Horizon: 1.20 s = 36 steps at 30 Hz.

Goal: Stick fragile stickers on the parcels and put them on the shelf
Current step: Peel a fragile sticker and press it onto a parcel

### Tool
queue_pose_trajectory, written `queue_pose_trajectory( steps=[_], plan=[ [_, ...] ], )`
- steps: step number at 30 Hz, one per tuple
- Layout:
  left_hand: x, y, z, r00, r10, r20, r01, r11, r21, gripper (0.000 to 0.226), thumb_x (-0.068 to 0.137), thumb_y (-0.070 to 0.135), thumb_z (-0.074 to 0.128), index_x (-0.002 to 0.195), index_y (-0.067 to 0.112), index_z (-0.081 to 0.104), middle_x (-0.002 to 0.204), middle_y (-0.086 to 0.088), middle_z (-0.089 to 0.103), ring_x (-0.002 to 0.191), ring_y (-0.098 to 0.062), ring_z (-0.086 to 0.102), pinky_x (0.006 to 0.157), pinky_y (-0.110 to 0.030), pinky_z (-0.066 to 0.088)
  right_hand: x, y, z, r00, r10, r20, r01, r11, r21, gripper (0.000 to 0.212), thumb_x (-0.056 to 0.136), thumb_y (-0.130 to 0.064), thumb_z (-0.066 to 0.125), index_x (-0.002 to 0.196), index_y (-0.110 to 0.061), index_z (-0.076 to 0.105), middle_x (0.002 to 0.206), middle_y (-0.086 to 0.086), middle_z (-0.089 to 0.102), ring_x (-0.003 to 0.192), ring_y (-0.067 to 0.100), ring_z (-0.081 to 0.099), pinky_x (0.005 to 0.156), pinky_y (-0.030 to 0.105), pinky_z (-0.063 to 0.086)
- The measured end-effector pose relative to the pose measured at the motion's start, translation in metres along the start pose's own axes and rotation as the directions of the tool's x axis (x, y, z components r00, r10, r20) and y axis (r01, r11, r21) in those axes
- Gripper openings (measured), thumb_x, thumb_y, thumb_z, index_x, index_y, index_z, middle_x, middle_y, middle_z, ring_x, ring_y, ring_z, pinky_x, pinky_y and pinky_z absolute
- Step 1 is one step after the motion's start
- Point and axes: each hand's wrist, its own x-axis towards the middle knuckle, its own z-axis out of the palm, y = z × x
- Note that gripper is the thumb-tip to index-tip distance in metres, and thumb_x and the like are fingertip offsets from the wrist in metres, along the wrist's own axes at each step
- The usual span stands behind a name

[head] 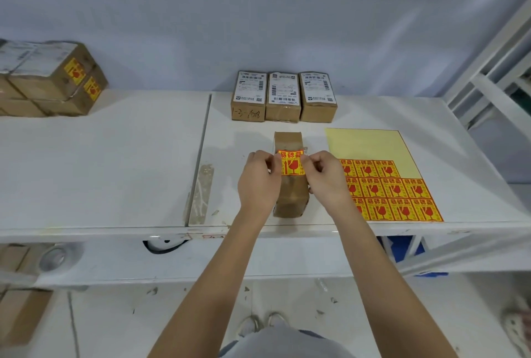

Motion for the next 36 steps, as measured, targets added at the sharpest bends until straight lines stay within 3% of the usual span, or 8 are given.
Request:
queue_pose_trajectory(
  steps=[9,13,18,22,30,36],
  plan=[
    [-0.001,0.002,0.001,1.000,0.013,-0.015,-0.012,0.998,0.060,0.022,0.098,0.032,0.045,0.097,0.012,0.055,0.096,-0.002,0.060,0.071,-0.011,0.051,0.060,-0.023,0.039,0.002,0.000,-0.001,1.000,-0.018,0.014,0.018,0.999,-0.027,0.029,0.094,-0.022,0.054,0.066,-0.022,0.047,0.062,-0.002,0.051,0.060,0.015,0.053,0.065,0.034,0.052],
    [-0.002,0.003,0.002,1.000,0.012,-0.026,-0.010,0.998,0.067,0.021,0.098,0.032,0.045,0.096,0.012,0.053,0.094,-0.002,0.059,0.069,-0.013,0.051,0.059,-0.024,0.037,0.000,-0.001,0.000,1.000,-0.023,-0.003,0.023,1.000,-0.016,0.032,0.094,-0.020,0.054,0.064,-0.022,0.045,0.065,0.000,0.051,0.059,0.016,0.052,0.059,0.025,0.042],
    [-0.004,0.003,0.003,1.000,0.011,-0.024,-0.010,0.997,0.071,0.018,0.097,0.031,0.046,0.094,0.014,0.050,0.092,-0.002,0.059,0.067,-0.013,0.051,0.052,-0.023,0.036,-0.001,0.000,0.001,0.998,-0.048,-0.027,0.047,0.998,-0.050,0.027,0.094,-0.019,0.054,0.068,-0.017,0.048,0.066,-0.004,0.050,0.060,0.005,0.049,0.050,0.010,0.033],
    [-0.004,0.004,0.002,1.000,0.011,-0.009,-0.011,0.998,0.060,0.017,0.097,0.030,0.047,0.092,0.014,0.047,0.092,-0.002,0.058,0.067,-0.014,0.052,0.052,-0.022,0.034,-0.001,0.002,0.003,0.996,-0.080,-0.044,0.078,0.996,-0.052,0.021,0.094,-0.017,0.054,0.076,-0.006,0.053,0.064,-0.005,0.048,0.059,0.006,0.048,0.050,0.007,0.035],
    [-0.003,0.006,0.002,1.000,0.026,-0.003,-0.026,0.999,0.026,0.014,0.097,0.025,0.048,0.092,0.012,0.044,0.091,-0.007,0.057,0.068,-0.017,0.052,0.058,-0.026,0.041,-0.002,0.004,0.006,0.996,-0.067,-0.064,0.064,0.996,-0.055,0.018,0.094,-0.019,0.054,0.088,-0.003,0.055,0.066,-0.007,0.050,0.060,0.004,0.049,0.050,0.005,0.037],
    [-0.003,0.007,0.001,1.000,0.019,0.014,-0.019,1.000,0.009,0.013,0.097,0.023,0.047,0.092,0.012,0.044,0.091,-0.006,0.054,0.065,-0.012,0.048,0.052,-0.016,0.035,-0.002,0.007,0.011,0.996,-0.055,-0.073,0.049,0.996,-0.081,0.020,0.094,-0.022,0.054,0.094,-0.002,0.057,0.068,-0.007,0.052,0.061,0.004,0.051,0.048,0.009,0.036]
  ],
)
